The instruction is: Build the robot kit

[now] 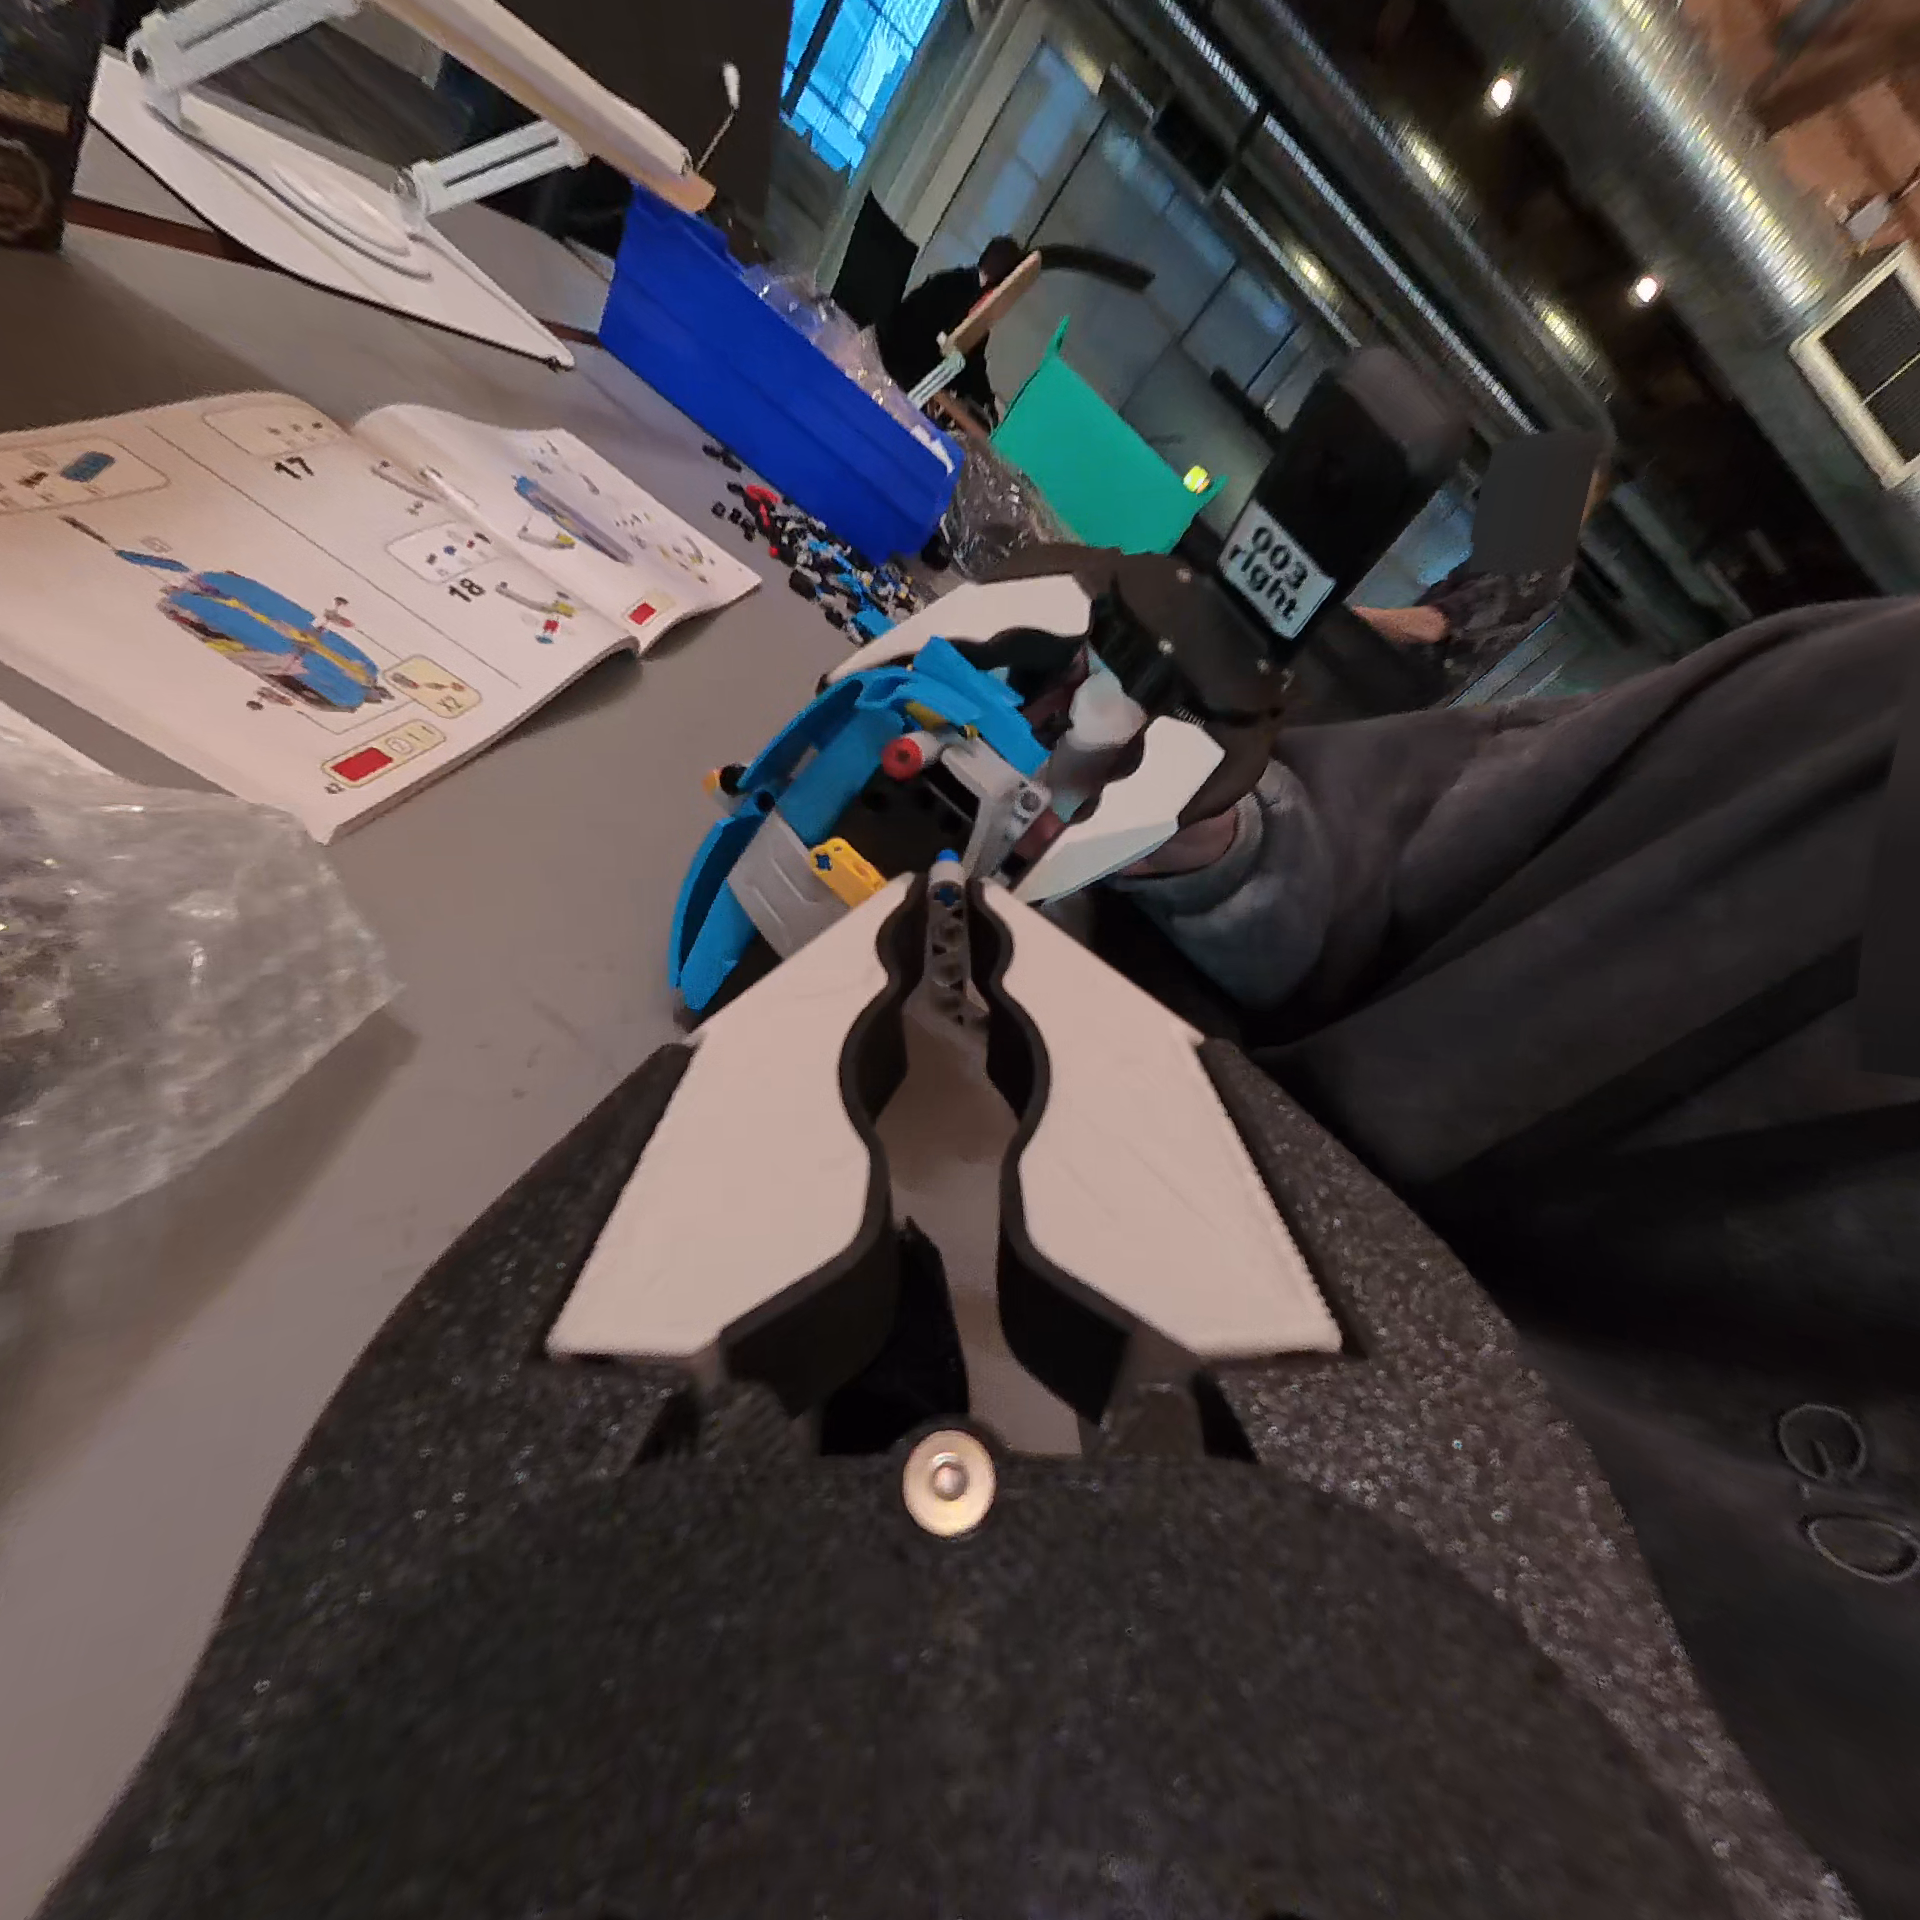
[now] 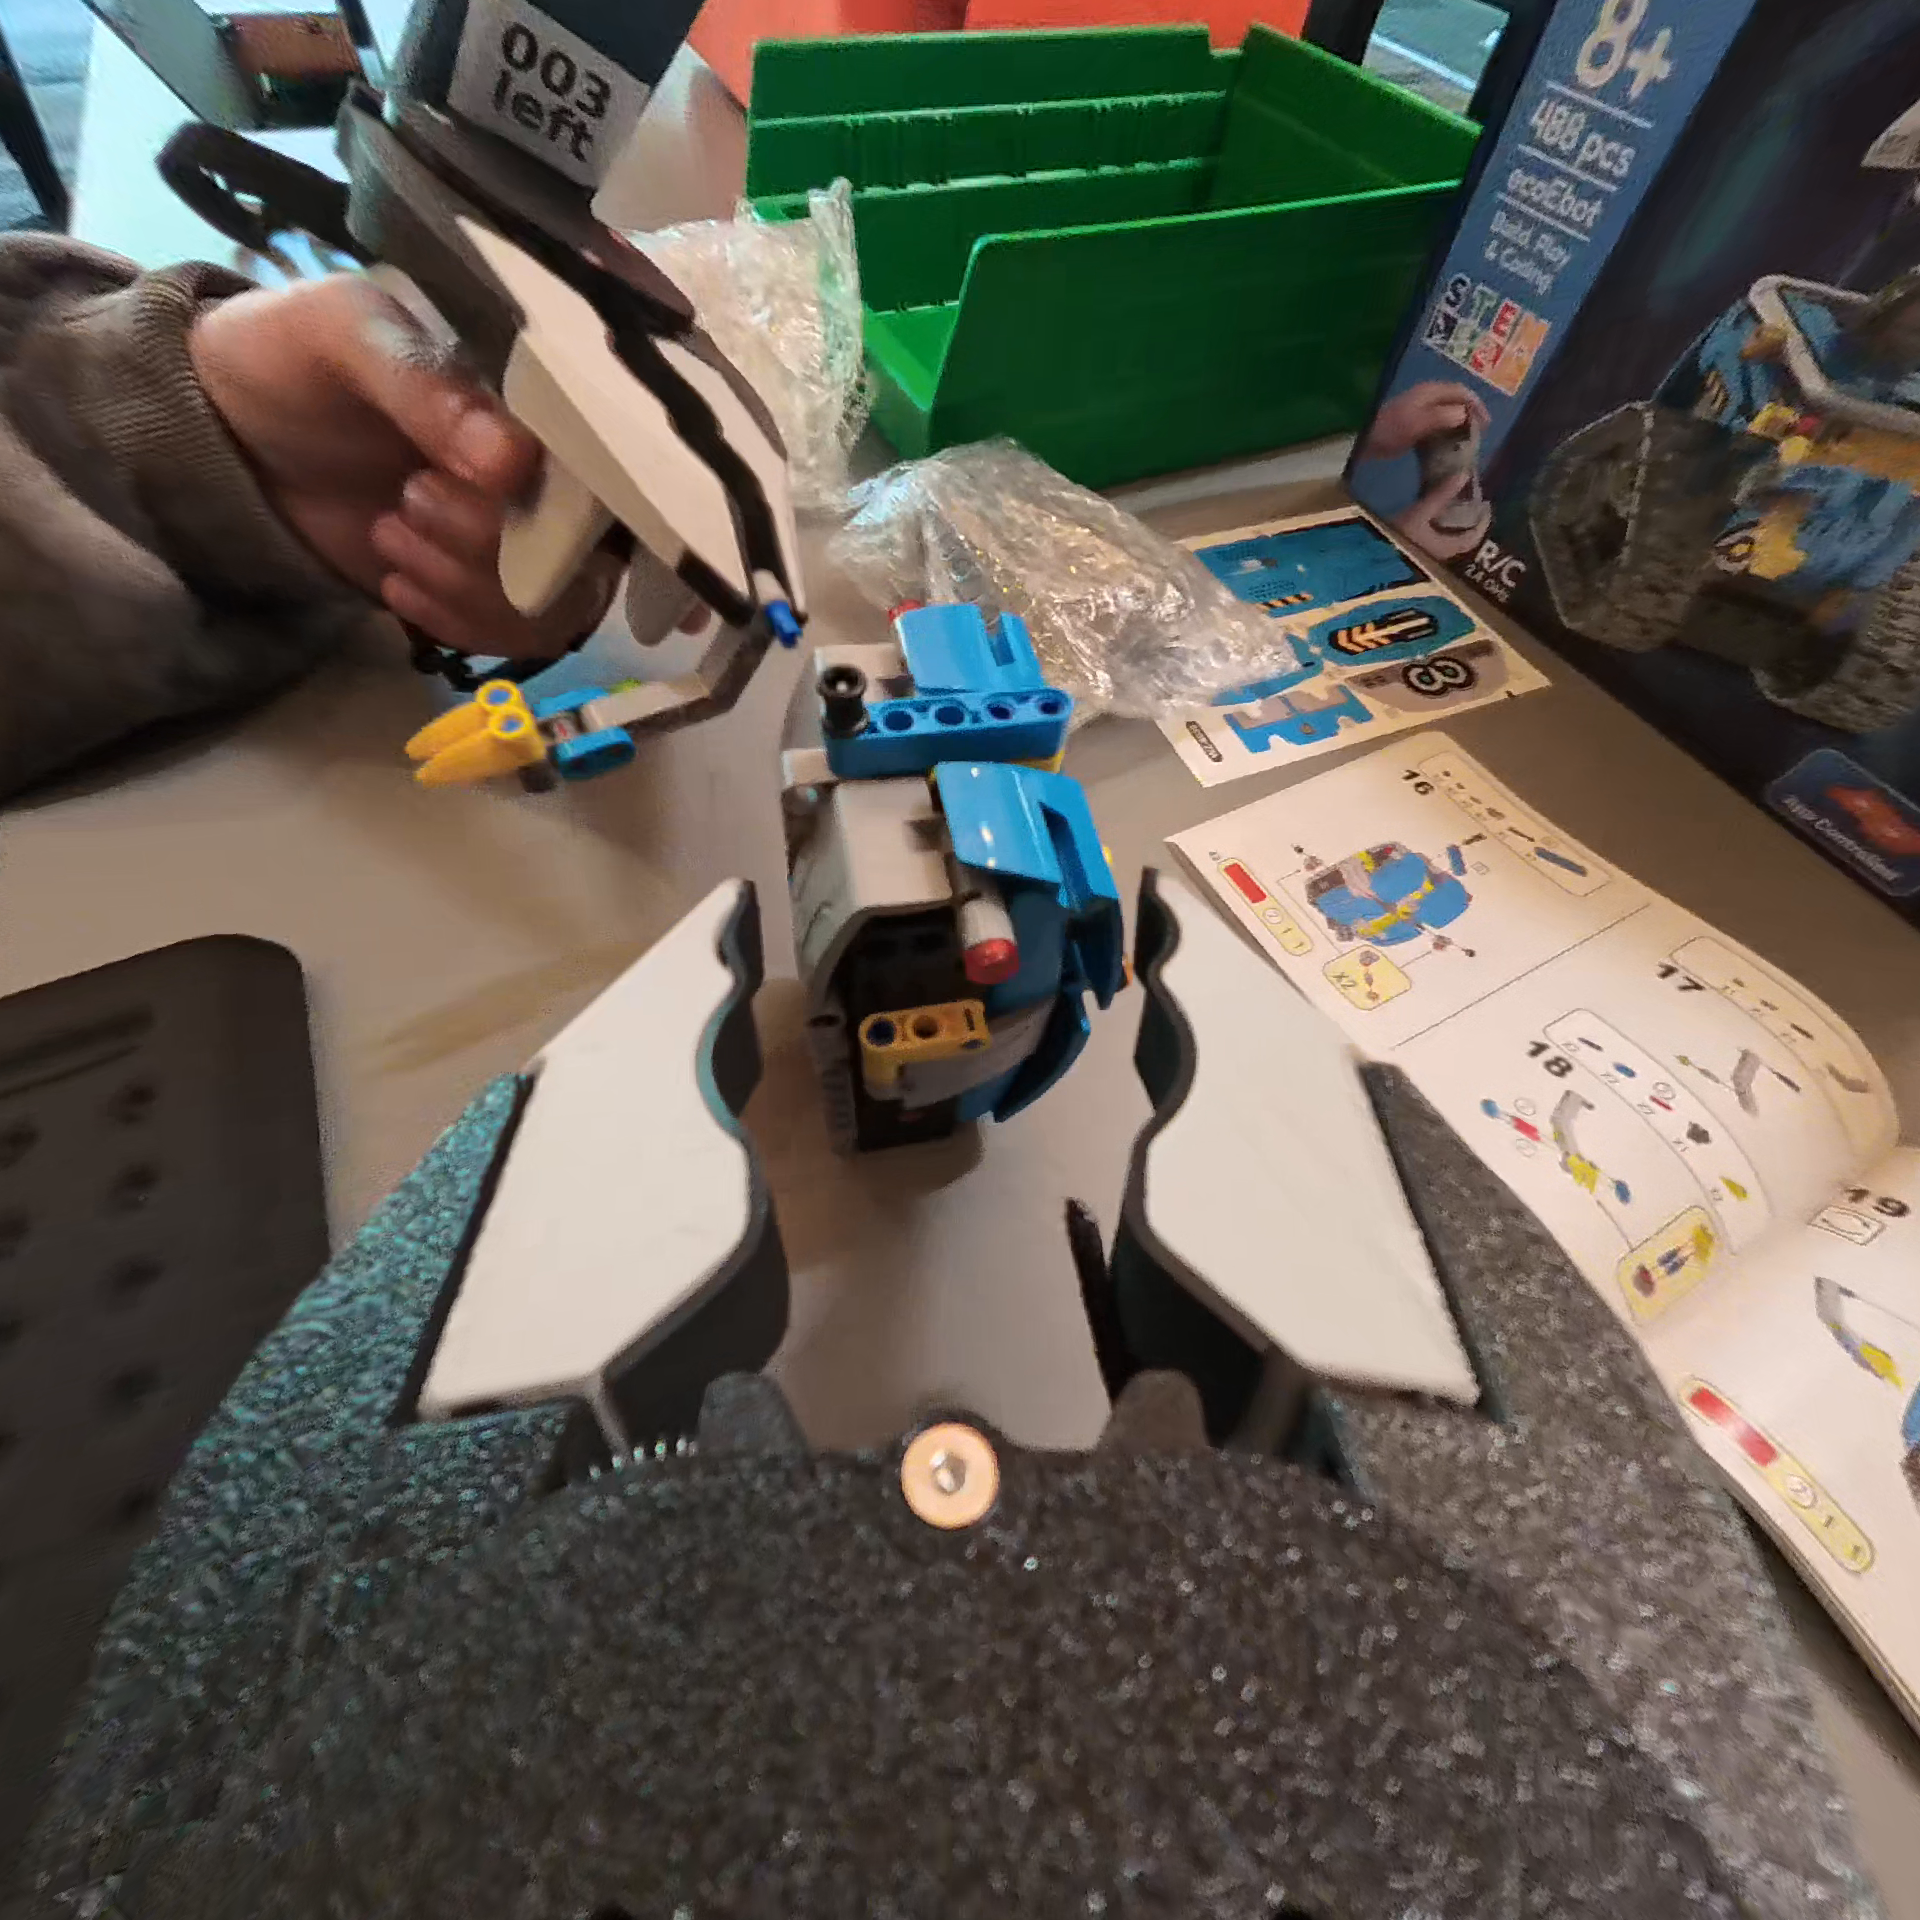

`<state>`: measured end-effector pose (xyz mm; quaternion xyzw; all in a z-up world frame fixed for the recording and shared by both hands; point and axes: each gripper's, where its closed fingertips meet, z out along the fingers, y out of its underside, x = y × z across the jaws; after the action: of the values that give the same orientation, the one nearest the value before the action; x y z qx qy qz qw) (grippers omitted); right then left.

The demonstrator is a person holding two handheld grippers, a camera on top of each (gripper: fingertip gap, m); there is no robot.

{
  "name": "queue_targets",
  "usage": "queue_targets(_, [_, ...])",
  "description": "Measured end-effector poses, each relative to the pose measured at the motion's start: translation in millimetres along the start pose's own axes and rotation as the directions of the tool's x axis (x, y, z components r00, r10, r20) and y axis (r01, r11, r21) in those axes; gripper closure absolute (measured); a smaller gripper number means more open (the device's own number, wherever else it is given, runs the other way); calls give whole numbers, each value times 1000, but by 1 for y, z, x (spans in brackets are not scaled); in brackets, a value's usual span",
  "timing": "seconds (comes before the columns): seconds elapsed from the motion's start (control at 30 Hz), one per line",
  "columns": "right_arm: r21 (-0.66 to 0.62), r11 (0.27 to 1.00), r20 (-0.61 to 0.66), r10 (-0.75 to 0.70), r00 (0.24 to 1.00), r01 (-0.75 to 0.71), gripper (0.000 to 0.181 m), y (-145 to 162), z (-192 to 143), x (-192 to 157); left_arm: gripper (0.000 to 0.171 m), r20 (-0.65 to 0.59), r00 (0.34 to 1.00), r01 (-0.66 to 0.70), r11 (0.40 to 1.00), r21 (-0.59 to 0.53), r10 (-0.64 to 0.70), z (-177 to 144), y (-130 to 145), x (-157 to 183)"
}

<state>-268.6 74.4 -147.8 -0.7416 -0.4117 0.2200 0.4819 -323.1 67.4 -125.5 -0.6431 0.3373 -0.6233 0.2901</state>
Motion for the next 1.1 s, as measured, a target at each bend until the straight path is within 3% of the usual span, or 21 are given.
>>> queue_targets(0.1, [15, 999, 72, 32, 997, -33, 118, 0, 3, 0, 165, -24, 1000, 13, 1000, 26, -12, -2, -4, 2])
queue_targets(0.27, [43, 995, 216, -101, 971, 94, 119, 7, -8, -3, 165, -62, 998, 22, 1000, 3, -21, 0, 4, 10])
queue_targets(0.43, [84, 996, 315, -65, 947, 40, 121, 9, -20, -5, 165, -72, 997, -28, 999, -18, 27, 4, 9, 19])
queue_targets(0.73, [120, 992, 404, -27, 914, -24, 123, 5, -21, -6, 165, -50, 998, -40, 999, 16, 41, 3, 5, 21])
queue_targets(0.9, [114, 993, 450, -58, 891, 8, 123, 4, -15, -12, 165, 34, 999, -31, 1000, 2, 30, 8, 8, 8])
queue_targets(1.1, [143, 990, 472, -51, 880, -19, 116, -1, -17, -13, 165, 12, 999, 32, 999, 1, -32, 14, 12, 7])
